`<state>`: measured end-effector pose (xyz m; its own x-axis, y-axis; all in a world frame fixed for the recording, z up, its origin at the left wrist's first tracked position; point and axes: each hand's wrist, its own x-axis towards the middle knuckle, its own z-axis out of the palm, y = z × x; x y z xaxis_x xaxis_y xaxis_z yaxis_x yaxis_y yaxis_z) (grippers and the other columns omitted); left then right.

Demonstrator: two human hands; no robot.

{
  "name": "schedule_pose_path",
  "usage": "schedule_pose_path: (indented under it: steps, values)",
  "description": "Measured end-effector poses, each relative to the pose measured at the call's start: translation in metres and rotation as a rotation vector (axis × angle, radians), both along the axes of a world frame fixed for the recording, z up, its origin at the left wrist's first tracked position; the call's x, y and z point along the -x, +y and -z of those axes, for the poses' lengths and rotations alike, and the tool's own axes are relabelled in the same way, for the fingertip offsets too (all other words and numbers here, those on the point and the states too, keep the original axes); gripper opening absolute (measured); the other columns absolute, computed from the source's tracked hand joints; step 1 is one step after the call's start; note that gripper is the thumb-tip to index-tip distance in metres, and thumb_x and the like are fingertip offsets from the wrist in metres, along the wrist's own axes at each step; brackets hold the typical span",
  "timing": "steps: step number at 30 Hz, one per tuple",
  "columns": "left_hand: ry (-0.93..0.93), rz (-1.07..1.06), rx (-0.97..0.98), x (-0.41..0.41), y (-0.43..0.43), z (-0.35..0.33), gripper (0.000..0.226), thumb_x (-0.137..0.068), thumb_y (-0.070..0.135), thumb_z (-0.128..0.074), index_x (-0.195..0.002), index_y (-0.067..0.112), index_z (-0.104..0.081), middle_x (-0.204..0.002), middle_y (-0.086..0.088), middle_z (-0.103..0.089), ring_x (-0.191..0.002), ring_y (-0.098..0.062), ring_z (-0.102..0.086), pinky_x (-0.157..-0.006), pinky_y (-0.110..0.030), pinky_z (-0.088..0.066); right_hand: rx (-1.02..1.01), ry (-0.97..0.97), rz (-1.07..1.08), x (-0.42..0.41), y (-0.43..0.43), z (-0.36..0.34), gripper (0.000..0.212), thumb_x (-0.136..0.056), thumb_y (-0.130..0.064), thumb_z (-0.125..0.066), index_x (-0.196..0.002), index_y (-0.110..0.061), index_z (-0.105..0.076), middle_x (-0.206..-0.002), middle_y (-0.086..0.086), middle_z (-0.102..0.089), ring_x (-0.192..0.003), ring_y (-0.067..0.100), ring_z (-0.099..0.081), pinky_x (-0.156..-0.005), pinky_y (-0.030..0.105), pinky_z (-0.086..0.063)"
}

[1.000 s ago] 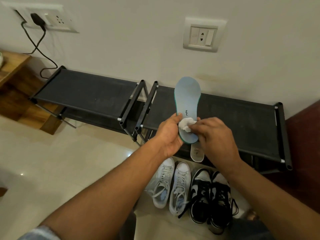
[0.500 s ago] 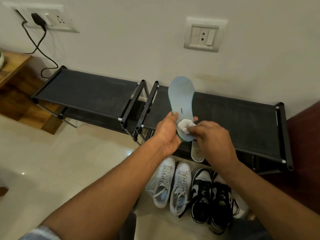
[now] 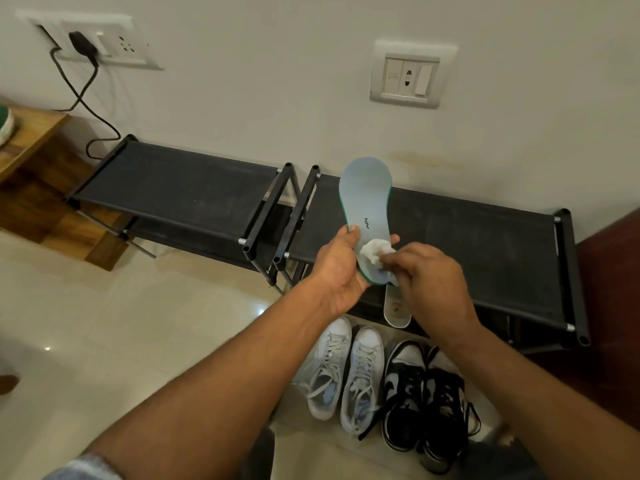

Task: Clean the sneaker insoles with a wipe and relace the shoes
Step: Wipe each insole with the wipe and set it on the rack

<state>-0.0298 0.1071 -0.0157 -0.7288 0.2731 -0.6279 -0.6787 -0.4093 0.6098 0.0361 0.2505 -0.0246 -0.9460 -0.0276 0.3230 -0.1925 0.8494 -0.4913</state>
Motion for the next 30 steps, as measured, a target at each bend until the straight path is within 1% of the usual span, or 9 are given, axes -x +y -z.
schedule_pose_path:
  steps: [2,5,9,13,17,21,25,28,30]
  values:
    - [0.009,0.015,-0.003,-0.002,-0.001,0.0,0.037,-0.117,0.036,-0.034,-0.142,0.019,-0.056,-0.127,-0.027,-0.072,-0.127,-0.041,-0.068,-0.11,-0.056,-0.053,-0.014,0.0,0.002,-0.004,-0.007,-0.002,0.029,-0.075,0.003,-0.083,-0.1,-0.013,-0.081,-0.088,0.003,-0.073,-0.08,0.028,-0.069,-0.065,0.044,-0.061]
    - [0.026,0.05,0.028,-0.005,-0.002,-0.001,0.038,-0.117,0.039,-0.033,-0.144,0.023,-0.054,-0.125,-0.022,-0.075,-0.124,-0.04,-0.069,-0.113,-0.055,-0.051,-0.071,0.003,-0.175,-0.017,-0.024,-0.004,0.027,-0.075,0.003,-0.084,-0.097,-0.013,-0.081,-0.088,0.003,-0.072,-0.079,0.027,-0.069,-0.063,0.041,-0.062]
    - [0.004,0.01,0.004,-0.004,0.004,-0.004,0.038,-0.117,0.031,-0.034,-0.143,0.014,-0.055,-0.126,-0.028,-0.072,-0.124,-0.04,-0.069,-0.11,-0.056,-0.052,0.027,0.017,0.036,-0.001,0.0,-0.003,0.027,-0.079,0.001,-0.081,-0.102,-0.014,-0.082,-0.09,0.003,-0.073,-0.081,0.025,-0.069,-0.069,0.044,-0.061]
    - [0.023,0.049,0.023,-0.007,0.0,-0.002,0.038,-0.117,0.038,-0.033,-0.144,0.023,-0.055,-0.124,-0.02,-0.076,-0.124,-0.038,-0.07,-0.112,-0.054,-0.052,-0.036,-0.001,-0.178,-0.019,-0.028,-0.007,0.025,-0.078,0.002,-0.081,-0.096,-0.013,-0.08,-0.089,0.001,-0.071,-0.082,0.023,-0.068,-0.065,0.039,-0.062]
    - [0.01,0.018,0.013,-0.006,0.005,-0.007,0.037,-0.117,0.031,-0.034,-0.142,0.014,-0.056,-0.126,-0.027,-0.073,-0.125,-0.039,-0.069,-0.111,-0.055,-0.052,0.008,0.013,0.02,-0.002,-0.002,-0.004,0.027,-0.078,0.003,-0.082,-0.1,-0.013,-0.081,-0.09,0.002,-0.073,-0.08,0.025,-0.069,-0.069,0.039,-0.061]
    - [0.02,0.042,0.036,-0.009,0.003,-0.006,0.038,-0.117,0.034,-0.033,-0.144,0.018,-0.056,-0.123,-0.022,-0.076,-0.124,-0.036,-0.07,-0.112,-0.051,-0.053,-0.066,-0.002,-0.158,-0.017,-0.022,-0.005,0.026,-0.076,0.002,-0.083,-0.098,-0.013,-0.081,-0.089,0.003,-0.072,-0.082,0.028,-0.069,-0.062,0.044,-0.062]
    - [0.009,0.023,0.024,-0.007,0.005,-0.008,0.038,-0.117,0.03,-0.034,-0.143,0.013,-0.056,-0.126,-0.026,-0.073,-0.128,-0.04,-0.067,-0.113,-0.057,-0.051,0.043,0.021,0.039,-0.004,-0.001,-0.003,0.025,-0.08,0.001,-0.081,-0.102,-0.011,-0.081,-0.09,0.004,-0.073,-0.08,0.026,-0.069,-0.067,0.045,-0.061]
    - [0.026,0.044,0.03,-0.008,0.001,-0.006,0.038,-0.117,0.036,-0.035,-0.144,0.02,-0.055,-0.124,-0.02,-0.076,-0.125,-0.04,-0.069,-0.113,-0.055,-0.051,-0.049,0.016,-0.151,-0.02,-0.025,-0.004,0.029,-0.077,0.002,-0.084,-0.102,-0.012,-0.081,-0.09,0.003,-0.072,-0.082,0.027,-0.069,-0.065,0.043,-0.062]
    - [0.019,0.04,0.016,-0.006,0.0,-0.006,0.039,-0.117,0.036,-0.034,-0.145,0.019,-0.054,-0.125,-0.021,-0.075,-0.126,-0.04,-0.068,-0.11,-0.054,-0.053,-0.02,0.023,-0.108,-0.012,-0.011,0.0,0.026,-0.079,0.0,-0.084,-0.103,-0.012,-0.081,-0.091,0.004,-0.073,-0.082,0.027,-0.069,-0.066,0.045,-0.062]
